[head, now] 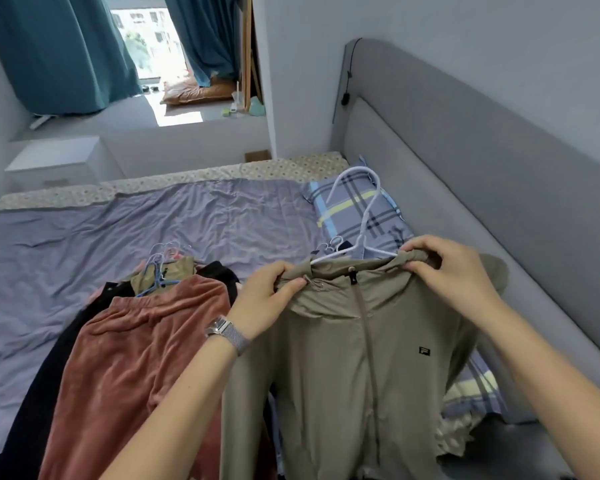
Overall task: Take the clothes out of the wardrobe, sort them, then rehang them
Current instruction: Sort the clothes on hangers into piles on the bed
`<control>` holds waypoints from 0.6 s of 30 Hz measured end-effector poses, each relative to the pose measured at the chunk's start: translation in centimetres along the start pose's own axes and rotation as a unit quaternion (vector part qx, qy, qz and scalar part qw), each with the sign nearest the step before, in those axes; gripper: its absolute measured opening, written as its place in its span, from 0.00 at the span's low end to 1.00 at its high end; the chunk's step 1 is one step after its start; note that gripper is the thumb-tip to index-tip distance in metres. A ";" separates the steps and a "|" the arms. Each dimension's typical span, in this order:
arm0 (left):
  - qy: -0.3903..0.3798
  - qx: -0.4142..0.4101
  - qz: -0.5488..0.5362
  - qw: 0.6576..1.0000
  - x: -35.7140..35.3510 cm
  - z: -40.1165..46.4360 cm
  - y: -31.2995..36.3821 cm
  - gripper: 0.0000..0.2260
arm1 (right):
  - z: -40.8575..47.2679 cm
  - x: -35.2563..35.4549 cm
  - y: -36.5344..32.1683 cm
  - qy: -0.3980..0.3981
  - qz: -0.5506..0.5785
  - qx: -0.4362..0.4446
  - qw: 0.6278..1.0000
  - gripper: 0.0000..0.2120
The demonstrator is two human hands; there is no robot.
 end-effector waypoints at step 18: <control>0.088 0.212 0.134 0.964 -1.5 10.4 -18.4 0.13 | 20.6 -19.1 18.2 -0.190 -0.033 -0.051 0.980 0.04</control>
Point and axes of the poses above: each hand's wrist, its own z-axis towards the middle knuckle, its own x-axis out of the back of the hand, y = z × x, the point moved 8 cm from there along z, towards the middle knuckle, and after that the axes turned 1 degree about -y, right-handed, at the moved point
